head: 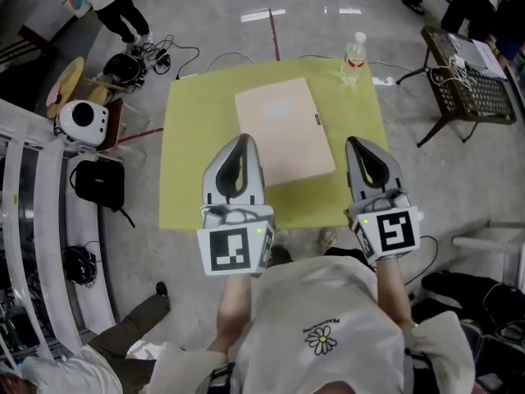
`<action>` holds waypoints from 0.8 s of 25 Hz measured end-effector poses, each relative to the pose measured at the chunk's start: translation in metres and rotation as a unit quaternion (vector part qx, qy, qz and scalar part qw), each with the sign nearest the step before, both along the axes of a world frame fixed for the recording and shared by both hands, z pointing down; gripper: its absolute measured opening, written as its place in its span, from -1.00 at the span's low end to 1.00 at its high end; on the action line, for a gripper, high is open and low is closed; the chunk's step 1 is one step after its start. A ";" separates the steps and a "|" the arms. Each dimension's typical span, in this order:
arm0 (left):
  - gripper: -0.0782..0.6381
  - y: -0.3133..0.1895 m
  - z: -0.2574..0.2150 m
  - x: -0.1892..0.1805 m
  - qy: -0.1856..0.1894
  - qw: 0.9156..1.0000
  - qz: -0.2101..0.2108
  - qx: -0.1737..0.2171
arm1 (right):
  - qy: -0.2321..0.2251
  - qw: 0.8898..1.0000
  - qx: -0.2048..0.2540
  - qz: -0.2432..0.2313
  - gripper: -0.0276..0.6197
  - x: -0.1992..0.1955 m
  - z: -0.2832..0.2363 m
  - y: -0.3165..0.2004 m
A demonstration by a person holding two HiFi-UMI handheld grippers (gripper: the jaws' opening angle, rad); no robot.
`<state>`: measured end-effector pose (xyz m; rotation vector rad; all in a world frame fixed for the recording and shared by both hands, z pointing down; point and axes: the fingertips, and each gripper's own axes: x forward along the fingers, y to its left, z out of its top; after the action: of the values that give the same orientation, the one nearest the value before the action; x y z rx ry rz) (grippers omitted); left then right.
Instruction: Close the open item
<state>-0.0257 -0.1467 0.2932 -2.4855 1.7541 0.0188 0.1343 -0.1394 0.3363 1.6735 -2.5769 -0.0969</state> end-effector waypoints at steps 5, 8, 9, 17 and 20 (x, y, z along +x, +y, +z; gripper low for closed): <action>-0.74 0.002 0.005 -0.026 -0.002 1.000 0.000 -0.002 | 0.010 0.999 0.033 0.023 -0.87 -0.022 -0.012 0.002; -0.74 0.006 0.007 -0.037 -0.008 1.000 -0.003 -0.006 | 0.002 0.999 0.036 0.031 -0.87 -0.033 -0.013 0.002; -0.74 0.007 0.008 -0.040 -0.006 1.000 -0.003 -0.005 | 0.000 0.999 0.037 0.033 -0.87 -0.036 -0.014 0.002; -0.74 0.006 0.002 -0.057 0.015 1.000 -0.010 -0.001 | 0.001 0.998 0.038 0.041 -0.87 -0.048 -0.014 0.001; -0.74 0.005 0.003 -0.057 0.020 1.000 -0.012 0.002 | 0.002 0.998 0.042 0.043 -0.87 -0.046 -0.015 0.002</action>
<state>-0.0829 -0.1420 0.2958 -2.4787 1.7962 0.0702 0.0880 -0.1375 0.3211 1.8068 -2.5269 -0.2058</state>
